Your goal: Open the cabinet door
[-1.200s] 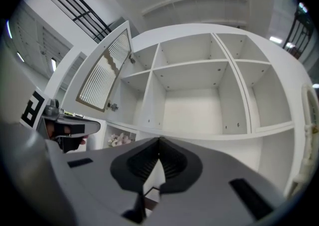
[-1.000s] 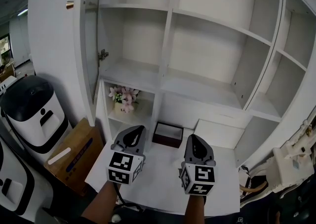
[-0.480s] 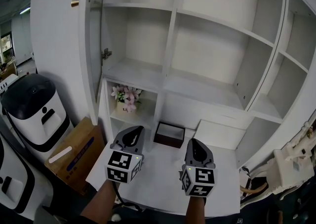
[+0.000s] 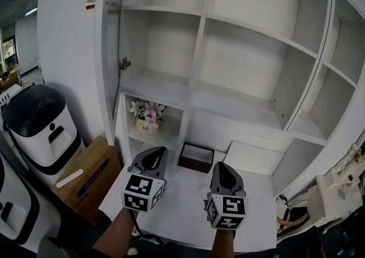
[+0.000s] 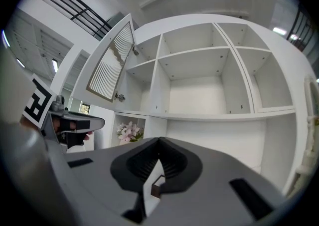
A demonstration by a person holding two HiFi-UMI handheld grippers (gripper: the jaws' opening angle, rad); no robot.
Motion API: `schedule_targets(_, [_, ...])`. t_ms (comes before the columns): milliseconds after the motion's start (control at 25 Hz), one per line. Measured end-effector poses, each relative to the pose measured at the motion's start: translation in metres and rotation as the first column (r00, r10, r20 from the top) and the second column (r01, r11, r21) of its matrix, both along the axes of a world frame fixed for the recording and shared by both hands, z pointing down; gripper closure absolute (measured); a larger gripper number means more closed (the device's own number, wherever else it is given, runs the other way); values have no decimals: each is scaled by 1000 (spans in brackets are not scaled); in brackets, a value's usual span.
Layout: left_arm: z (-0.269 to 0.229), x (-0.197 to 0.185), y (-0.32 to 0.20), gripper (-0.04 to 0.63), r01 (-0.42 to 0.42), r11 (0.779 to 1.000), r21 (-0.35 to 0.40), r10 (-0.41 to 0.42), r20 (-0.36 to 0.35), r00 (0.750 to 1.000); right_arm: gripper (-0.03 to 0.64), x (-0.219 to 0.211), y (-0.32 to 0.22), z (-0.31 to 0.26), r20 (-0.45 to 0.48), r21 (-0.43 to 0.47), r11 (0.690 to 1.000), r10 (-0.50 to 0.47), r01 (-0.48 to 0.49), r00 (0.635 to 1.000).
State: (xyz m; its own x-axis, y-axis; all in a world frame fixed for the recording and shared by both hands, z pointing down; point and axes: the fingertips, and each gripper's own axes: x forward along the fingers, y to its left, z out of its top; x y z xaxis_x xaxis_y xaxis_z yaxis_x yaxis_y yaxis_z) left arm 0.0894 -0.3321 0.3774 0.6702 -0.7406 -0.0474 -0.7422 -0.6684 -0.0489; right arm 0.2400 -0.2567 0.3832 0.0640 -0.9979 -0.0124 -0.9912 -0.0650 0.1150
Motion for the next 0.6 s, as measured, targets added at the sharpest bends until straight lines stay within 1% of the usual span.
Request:
schedule_targets(280, [4,-4,0,588,23,1000,-6,-23,24,999,597,-6,-4,6,9,-31,999,-18,18,1000])
schedule_targets(600, [10,-7,-3,588,27,1000,-10,-27,32,999,597,-8,-8,10,16,-30,999,-17,17,1000])
